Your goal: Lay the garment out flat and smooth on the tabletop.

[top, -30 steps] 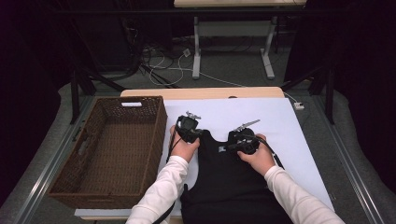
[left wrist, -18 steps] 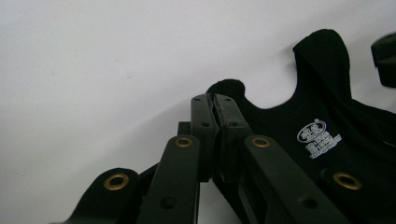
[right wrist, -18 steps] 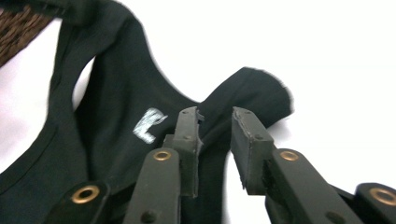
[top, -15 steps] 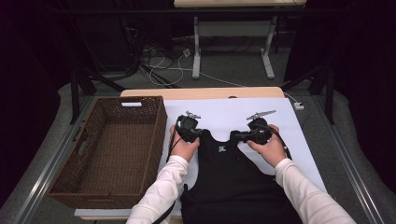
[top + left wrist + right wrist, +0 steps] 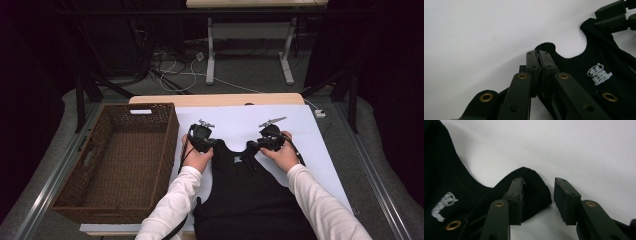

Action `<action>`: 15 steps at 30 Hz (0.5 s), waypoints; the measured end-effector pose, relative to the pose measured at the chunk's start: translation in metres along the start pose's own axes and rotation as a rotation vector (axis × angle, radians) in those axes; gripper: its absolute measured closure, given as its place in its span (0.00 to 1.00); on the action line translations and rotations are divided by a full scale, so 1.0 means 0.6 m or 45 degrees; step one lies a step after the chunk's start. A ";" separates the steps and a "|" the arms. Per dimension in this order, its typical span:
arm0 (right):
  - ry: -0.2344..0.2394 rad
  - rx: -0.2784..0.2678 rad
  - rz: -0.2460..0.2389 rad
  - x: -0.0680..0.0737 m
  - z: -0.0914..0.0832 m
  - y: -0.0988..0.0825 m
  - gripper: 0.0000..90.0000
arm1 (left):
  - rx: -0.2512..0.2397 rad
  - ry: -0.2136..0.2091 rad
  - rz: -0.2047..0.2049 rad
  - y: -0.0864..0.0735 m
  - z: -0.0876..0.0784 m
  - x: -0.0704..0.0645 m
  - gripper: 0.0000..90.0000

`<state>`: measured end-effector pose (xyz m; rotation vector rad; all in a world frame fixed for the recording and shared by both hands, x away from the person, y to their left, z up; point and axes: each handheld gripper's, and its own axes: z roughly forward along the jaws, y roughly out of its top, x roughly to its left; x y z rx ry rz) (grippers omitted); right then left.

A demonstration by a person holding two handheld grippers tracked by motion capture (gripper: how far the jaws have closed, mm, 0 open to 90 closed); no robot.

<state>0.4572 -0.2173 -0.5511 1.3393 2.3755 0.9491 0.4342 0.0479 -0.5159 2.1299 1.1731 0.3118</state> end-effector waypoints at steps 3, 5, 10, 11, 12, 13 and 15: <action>-0.020 -0.022 -0.083 0.005 0.004 -0.001 0.69 | 0.001 -0.001 -0.005 -0.001 0.001 0.001 0.97; 0.015 -0.024 -0.085 0.007 0.003 -0.002 0.80 | 0.008 0.002 -0.011 -0.001 0.002 0.001 0.97; 0.004 0.001 -0.120 0.017 -0.004 0.002 0.92 | 0.001 0.007 -0.006 0.001 0.000 0.005 0.97; -0.023 -0.029 -0.154 0.016 -0.009 0.005 0.92 | -0.001 0.010 -0.006 0.002 -0.001 0.006 0.97; -0.052 -0.045 -0.167 0.016 -0.016 0.007 0.92 | -0.012 0.010 -0.015 0.004 -0.002 0.006 0.97; -0.092 -0.060 -0.181 0.013 -0.026 0.012 0.92 | -0.017 0.014 -0.008 0.008 -0.004 0.009 0.97; -0.161 -0.104 -0.172 0.001 -0.049 0.023 0.92 | -0.037 0.018 -0.004 0.016 -0.008 0.011 0.97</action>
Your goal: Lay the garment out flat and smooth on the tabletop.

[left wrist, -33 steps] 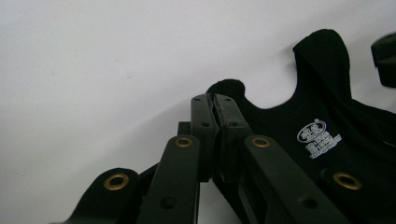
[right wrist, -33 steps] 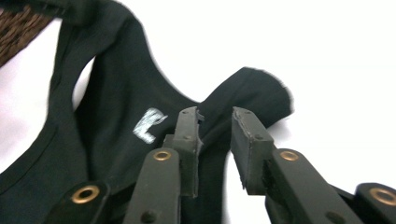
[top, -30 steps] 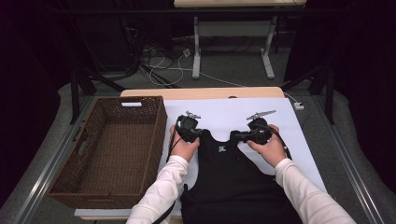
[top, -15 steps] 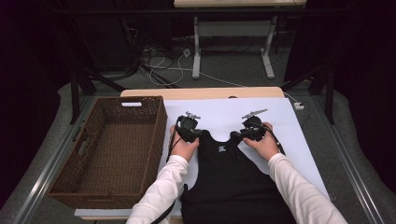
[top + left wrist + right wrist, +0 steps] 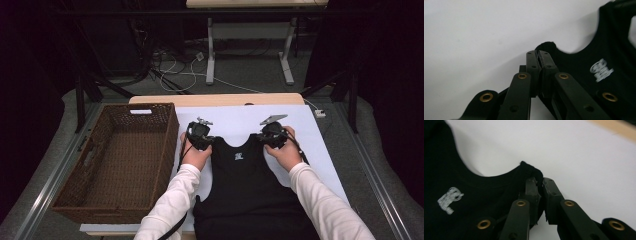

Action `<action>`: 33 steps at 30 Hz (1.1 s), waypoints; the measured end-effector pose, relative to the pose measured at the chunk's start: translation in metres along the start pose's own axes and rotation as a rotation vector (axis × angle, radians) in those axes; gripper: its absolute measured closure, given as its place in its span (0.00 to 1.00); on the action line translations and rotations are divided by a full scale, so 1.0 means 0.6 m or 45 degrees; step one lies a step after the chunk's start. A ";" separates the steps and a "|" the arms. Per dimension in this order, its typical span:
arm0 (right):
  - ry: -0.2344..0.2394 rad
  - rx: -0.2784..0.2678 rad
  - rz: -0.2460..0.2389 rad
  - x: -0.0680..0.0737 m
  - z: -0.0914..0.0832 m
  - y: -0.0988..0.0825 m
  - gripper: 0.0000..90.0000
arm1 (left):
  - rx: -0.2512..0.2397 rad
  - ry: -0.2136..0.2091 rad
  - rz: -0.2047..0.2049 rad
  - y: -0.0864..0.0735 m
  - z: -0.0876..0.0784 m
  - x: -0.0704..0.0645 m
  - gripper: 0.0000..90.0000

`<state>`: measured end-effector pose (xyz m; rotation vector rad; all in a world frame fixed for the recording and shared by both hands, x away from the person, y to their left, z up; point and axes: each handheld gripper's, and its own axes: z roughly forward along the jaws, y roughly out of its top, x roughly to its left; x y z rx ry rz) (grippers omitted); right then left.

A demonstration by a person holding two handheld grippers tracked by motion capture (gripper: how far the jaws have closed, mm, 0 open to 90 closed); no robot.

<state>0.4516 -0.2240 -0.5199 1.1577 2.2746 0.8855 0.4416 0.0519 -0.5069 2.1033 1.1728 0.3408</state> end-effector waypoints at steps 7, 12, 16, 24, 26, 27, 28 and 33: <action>-0.055 -0.009 0.105 -0.046 -0.028 0.015 0.92 | -0.067 -0.017 -0.003 0.033 -0.004 0.000 0.97; -0.116 -0.076 0.136 -0.057 -0.039 0.018 0.92 | -0.120 -0.009 -0.008 0.055 -0.005 0.006 0.97; -0.108 -0.121 0.182 -0.063 -0.053 0.025 0.92 | -0.137 -0.012 -0.015 0.065 0.001 0.005 0.97; -0.100 -0.098 0.181 -0.062 -0.048 0.021 0.91 | -0.109 0.005 -0.011 0.064 0.018 -0.005 0.96; -0.094 -0.090 0.187 -0.062 -0.047 0.021 0.91 | -0.106 0.007 -0.013 0.064 0.021 -0.005 0.95; -0.099 -0.091 0.187 -0.062 -0.046 0.021 0.91 | -0.109 0.014 -0.012 0.064 0.022 -0.006 0.92; -0.094 -0.085 0.192 -0.061 -0.045 0.021 0.90 | -0.111 0.023 -0.016 0.064 0.024 -0.008 0.88; -0.118 -0.070 0.200 -0.061 -0.036 0.018 0.70 | -0.104 0.028 -0.027 0.061 0.022 -0.010 0.71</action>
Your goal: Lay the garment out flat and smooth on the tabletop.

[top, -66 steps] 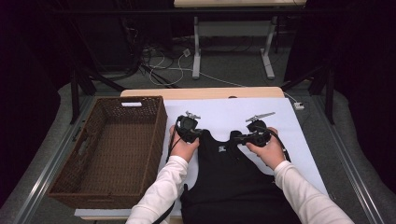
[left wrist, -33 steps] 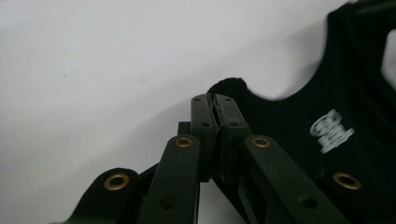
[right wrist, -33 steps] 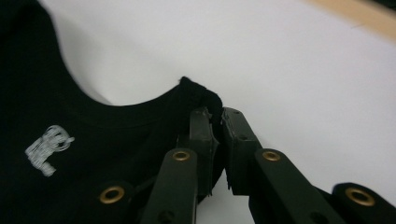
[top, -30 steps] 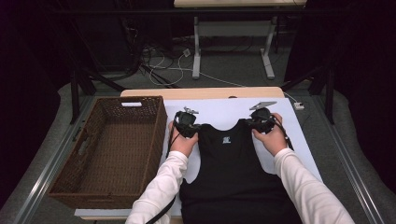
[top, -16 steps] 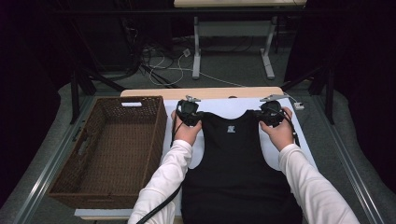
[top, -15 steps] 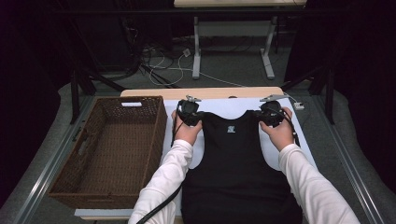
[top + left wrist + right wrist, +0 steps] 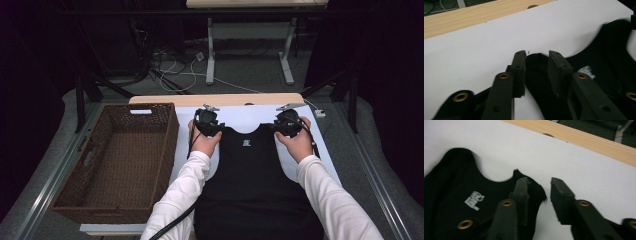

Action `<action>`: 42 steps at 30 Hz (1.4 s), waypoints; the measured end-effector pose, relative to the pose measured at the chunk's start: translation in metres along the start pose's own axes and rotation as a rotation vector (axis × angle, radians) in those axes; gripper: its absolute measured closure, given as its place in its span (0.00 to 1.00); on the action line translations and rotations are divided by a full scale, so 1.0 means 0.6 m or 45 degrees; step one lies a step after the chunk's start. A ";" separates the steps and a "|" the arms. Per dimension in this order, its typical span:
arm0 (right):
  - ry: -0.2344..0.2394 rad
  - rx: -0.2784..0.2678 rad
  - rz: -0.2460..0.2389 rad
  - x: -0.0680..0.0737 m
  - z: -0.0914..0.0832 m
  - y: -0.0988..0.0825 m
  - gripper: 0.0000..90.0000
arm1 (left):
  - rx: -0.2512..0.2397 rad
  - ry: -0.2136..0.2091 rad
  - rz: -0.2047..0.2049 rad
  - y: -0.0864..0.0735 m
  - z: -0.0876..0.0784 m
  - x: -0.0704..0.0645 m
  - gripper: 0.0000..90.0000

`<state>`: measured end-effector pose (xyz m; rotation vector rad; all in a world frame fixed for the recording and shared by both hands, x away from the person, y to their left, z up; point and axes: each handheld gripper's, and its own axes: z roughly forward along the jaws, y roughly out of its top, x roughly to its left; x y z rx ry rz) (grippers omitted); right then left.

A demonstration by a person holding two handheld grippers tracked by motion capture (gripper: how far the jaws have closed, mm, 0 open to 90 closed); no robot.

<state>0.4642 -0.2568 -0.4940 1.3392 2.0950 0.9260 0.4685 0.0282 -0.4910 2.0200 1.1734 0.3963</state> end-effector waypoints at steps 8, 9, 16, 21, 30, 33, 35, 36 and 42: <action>0.019 0.014 0.028 -0.003 -0.019 -0.006 0.57 | -0.007 -0.022 -0.021 -0.015 -0.023 0.000 0.51; 0.024 0.022 0.023 -0.003 -0.024 -0.010 0.55 | -0.009 -0.025 -0.017 -0.017 -0.028 -0.002 0.49; 0.065 0.047 0.014 0.011 -0.059 -0.039 0.48 | 0.010 -0.098 -0.007 -0.034 -0.057 -0.023 0.44; 0.098 0.046 -0.011 0.021 -0.085 -0.060 0.44 | 0.017 -0.119 0.010 -0.046 -0.071 -0.033 0.42; 0.134 -0.001 -0.066 0.043 -0.118 -0.090 0.41 | 0.011 -0.133 0.058 -0.069 -0.096 -0.042 0.40; 0.135 -0.001 -0.075 0.048 -0.122 -0.096 0.41 | 0.004 -0.138 0.051 -0.076 -0.102 -0.043 0.40; 0.142 -0.007 -0.075 0.051 -0.124 -0.100 0.41 | 0.010 -0.145 0.055 -0.082 -0.107 -0.045 0.40; 0.143 -0.004 -0.069 0.053 -0.127 -0.102 0.41 | 0.008 -0.147 0.058 -0.087 -0.111 -0.046 0.40; 0.161 -0.004 -0.061 0.064 -0.149 -0.123 0.41 | 0.006 -0.166 0.041 -0.110 -0.142 -0.056 0.36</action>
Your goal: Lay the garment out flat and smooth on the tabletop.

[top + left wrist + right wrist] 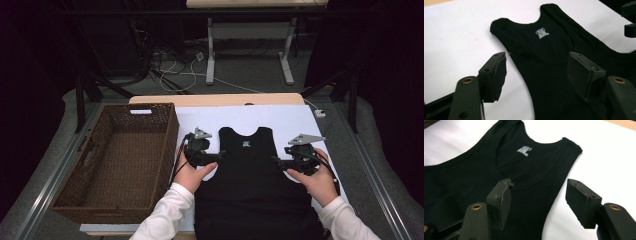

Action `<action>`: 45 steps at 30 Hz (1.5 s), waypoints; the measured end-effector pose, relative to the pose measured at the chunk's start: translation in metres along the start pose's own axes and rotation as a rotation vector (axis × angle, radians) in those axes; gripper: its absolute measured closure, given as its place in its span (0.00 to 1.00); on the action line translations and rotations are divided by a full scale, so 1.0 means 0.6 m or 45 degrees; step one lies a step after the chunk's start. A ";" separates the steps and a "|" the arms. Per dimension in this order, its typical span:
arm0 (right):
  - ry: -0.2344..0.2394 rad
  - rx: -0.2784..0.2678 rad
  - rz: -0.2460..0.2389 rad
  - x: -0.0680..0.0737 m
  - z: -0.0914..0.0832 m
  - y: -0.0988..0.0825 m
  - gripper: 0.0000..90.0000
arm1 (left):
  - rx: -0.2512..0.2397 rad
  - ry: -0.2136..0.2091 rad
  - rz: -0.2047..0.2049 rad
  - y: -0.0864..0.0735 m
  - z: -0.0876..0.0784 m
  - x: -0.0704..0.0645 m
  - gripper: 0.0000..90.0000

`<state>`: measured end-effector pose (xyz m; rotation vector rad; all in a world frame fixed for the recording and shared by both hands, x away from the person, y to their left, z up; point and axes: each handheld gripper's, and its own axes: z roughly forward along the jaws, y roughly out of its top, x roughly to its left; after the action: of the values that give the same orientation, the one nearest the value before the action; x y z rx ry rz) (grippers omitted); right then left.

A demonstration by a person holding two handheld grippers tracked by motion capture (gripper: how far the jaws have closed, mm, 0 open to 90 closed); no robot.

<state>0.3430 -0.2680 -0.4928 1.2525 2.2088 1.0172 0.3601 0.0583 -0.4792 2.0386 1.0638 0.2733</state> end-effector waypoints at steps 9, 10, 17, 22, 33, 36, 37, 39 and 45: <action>0.008 0.013 0.022 0.034 -0.048 -0.052 0.37 | 0.043 0.013 -0.027 -0.057 -0.046 -0.021 0.36; 0.011 0.013 0.017 0.038 -0.053 -0.059 0.37 | 0.050 0.012 -0.024 -0.063 -0.049 -0.022 0.36; -0.047 0.030 -0.019 0.057 -0.097 -0.114 0.37 | 0.080 -0.015 -0.053 -0.130 -0.072 -0.033 0.39; -0.079 0.092 0.072 0.054 -0.116 -0.149 0.41 | 0.106 -0.019 -0.051 -0.170 -0.077 -0.047 0.39; -0.122 0.150 0.165 0.034 -0.133 -0.197 0.51 | 0.126 -0.009 -0.073 -0.218 -0.086 -0.056 0.40; -0.122 0.195 0.178 0.026 -0.126 -0.205 0.57 | 0.146 -0.009 -0.092 -0.227 -0.080 -0.053 0.40; -0.118 0.203 0.182 0.026 -0.124 -0.207 0.59 | 0.153 -0.013 -0.088 -0.229 -0.079 -0.053 0.40; -0.097 0.223 0.176 0.028 -0.123 -0.210 0.63 | 0.160 -0.016 -0.089 -0.233 -0.078 -0.056 0.40; -0.085 0.262 0.149 0.039 -0.125 -0.222 0.81 | 0.206 -0.056 -0.038 -0.239 -0.071 -0.068 0.56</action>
<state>0.2076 -0.3217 -0.5446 1.4979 2.2567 0.7921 0.2281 0.0971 -0.5502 2.1594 1.1188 0.1296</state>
